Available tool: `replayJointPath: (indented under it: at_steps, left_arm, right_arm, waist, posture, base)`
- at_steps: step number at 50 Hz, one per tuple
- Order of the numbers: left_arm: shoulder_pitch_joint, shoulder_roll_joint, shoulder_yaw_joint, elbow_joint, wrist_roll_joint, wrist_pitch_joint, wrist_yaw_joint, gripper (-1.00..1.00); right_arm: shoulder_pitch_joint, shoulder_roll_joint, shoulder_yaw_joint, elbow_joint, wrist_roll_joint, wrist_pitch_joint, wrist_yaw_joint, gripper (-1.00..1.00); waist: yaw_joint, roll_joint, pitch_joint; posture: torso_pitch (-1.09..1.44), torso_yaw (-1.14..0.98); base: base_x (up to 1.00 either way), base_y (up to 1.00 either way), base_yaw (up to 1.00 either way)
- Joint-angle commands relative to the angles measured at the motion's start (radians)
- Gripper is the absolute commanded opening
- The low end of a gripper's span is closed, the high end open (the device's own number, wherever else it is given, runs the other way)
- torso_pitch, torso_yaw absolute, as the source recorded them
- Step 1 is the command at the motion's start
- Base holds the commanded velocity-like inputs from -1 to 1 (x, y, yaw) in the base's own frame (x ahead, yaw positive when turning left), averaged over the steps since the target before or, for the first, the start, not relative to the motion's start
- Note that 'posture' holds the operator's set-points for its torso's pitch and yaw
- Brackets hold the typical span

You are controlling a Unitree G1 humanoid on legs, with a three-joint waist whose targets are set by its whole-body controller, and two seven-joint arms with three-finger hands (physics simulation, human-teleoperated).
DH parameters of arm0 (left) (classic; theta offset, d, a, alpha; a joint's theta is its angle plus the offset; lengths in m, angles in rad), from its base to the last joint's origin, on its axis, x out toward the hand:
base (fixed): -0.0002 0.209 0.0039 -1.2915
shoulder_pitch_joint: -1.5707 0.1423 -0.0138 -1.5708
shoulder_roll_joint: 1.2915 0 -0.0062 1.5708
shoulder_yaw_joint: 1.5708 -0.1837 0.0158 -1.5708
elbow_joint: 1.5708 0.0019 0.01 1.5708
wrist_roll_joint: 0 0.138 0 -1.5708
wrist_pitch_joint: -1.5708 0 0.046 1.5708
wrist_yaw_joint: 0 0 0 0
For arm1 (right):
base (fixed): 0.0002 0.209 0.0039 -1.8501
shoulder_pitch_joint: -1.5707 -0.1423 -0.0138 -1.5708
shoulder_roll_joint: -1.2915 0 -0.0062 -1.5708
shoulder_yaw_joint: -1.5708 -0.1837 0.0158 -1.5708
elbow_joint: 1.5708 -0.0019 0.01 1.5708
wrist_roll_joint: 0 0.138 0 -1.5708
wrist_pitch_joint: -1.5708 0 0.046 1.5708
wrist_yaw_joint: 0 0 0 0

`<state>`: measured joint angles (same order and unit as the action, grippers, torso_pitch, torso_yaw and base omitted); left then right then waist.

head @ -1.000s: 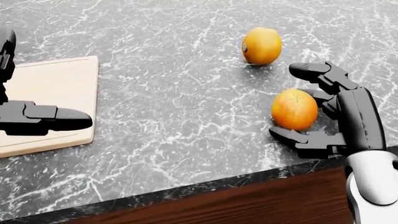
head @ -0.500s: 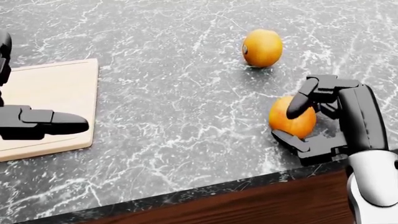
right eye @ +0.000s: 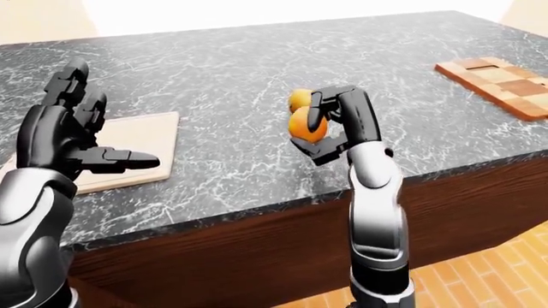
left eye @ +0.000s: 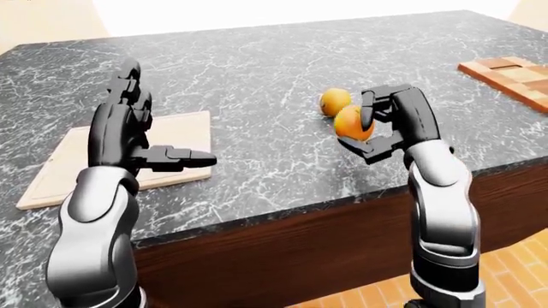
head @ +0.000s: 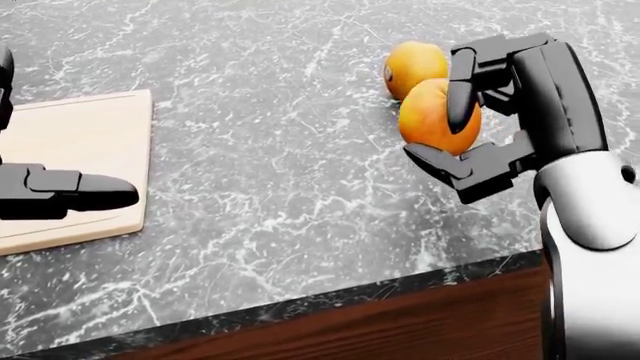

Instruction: Place the tangerine and the orange on separate cutting boards.

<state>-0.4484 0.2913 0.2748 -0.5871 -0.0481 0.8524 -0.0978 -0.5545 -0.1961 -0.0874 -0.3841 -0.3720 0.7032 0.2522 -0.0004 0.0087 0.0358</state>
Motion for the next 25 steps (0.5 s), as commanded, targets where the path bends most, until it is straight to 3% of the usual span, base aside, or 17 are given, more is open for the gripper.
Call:
replayJointPath:
  at_steps: [1, 3, 10, 19, 25]
  left_arm:
    - [-0.03, 0.029, 0.005, -0.028, -0.002, -0.031, 0.006, 1.0]
    - [-0.024, 0.022, -0.002, -0.027, -0.002, -0.038, 0.009, 1.0]
    - [-0.039, 0.023, -0.005, -0.053, -0.012, -0.001, 0.013, 1.0]
    - [-0.311, 0.116, -0.036, -0.079, -0.028, 0.205, -0.015, 1.0]
    - [-0.467, 0.164, -0.05, 0.007, -0.037, 0.223, -0.035, 1.0]
  right_arm:
    - [-0.074, -0.006, 0.007, -0.006, -0.006, -0.015, 0.004, -1.0]
    - [-0.167, -0.001, 0.018, 0.07, 0.0, -0.023, 0.002, -1.0]
    - [-0.32, 0.016, 0.039, 0.212, 0.012, -0.06, -0.004, -1.0]
    - [-0.398, 0.055, 0.062, 0.326, 0.021, -0.121, -0.019, -1.0]
    - [-0.415, 0.07, 0.069, 0.361, 0.025, -0.143, -0.028, -1.0]
  waist:
    - [0.002, -0.001, -0.023]
    - [0.001, 0.002, -0.022]
    - [-0.001, 0.008, -0.021]
    - [0.003, 0.006, -0.011]
    - [0.002, 0.013, -0.005]
  posture:
    - [0.0, 0.0]
    - [0.0, 0.0]
    - [0.0, 0.0]
    - [0.0, 0.0]
    - [0.0, 0.0]
  base:
    - [0.0, 0.0, 0.0]
    - [0.0, 0.0, 0.0]
    - [0.0, 0.0, 0.0]
    - [0.0, 0.0, 0.0]
    - [0.0, 0.0, 0.0]
